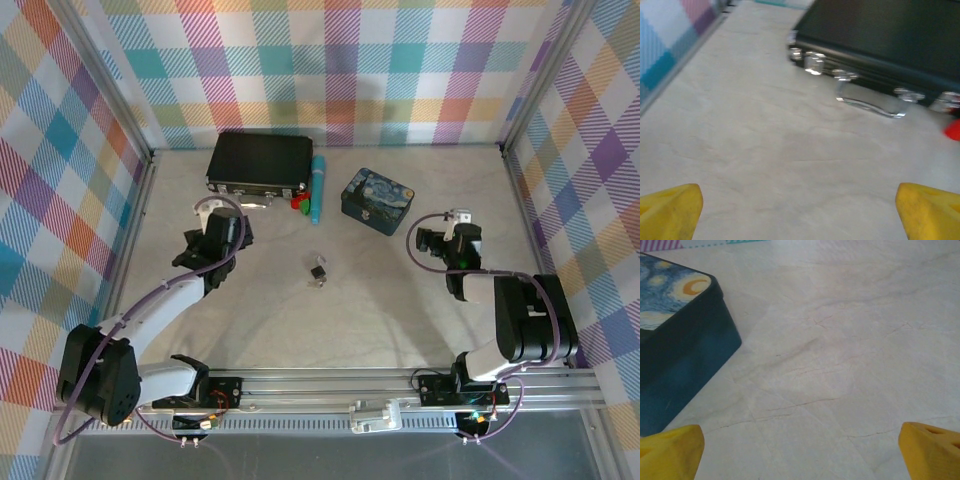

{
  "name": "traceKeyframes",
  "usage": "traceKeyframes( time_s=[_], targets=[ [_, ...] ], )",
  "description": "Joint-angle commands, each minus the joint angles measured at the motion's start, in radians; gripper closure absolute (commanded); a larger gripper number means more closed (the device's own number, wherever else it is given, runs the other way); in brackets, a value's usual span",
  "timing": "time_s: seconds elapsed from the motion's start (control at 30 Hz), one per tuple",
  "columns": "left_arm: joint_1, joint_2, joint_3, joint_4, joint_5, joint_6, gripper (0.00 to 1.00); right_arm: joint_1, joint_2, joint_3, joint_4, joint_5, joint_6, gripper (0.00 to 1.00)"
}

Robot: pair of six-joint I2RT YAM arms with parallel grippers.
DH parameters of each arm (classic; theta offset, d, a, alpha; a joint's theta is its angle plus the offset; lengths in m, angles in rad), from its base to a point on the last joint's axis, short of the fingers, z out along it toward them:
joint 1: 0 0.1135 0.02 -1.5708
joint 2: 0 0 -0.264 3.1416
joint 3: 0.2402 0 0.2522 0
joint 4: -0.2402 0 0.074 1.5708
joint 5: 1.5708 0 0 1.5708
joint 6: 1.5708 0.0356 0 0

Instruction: Unlock the padlock with the key

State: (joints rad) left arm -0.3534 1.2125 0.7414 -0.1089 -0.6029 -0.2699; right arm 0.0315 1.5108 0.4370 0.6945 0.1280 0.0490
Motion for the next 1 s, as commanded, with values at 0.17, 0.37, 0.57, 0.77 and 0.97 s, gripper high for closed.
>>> traceKeyframes(
  time_s=[0.17,0.37,0.57,0.77,0.97],
  targets=[
    [0.134,0.124,-0.165,0.41,-0.078,0.176,0.02,-0.012,0.021,-0.034,0.145,-0.05,-0.019,0.01],
    [0.222,0.239,-0.323,0.85,0.255,0.275,0.01,-0.012,0.023,-0.034,0.148,-0.051,-0.02,0.01],
    [0.249,0.351,-0.36,1.001,0.358,0.278,0.0,-0.012,0.023,-0.034,0.147,-0.052,-0.021,0.01],
    [0.248,0.366,-0.342,0.992,0.361,0.287,0.0,-0.012,0.023,-0.032,0.145,-0.054,-0.019,0.01],
    [0.254,0.366,-0.339,0.987,0.37,0.284,0.01,-0.012,0.023,-0.033,0.146,-0.053,-0.02,0.01]
  ],
)
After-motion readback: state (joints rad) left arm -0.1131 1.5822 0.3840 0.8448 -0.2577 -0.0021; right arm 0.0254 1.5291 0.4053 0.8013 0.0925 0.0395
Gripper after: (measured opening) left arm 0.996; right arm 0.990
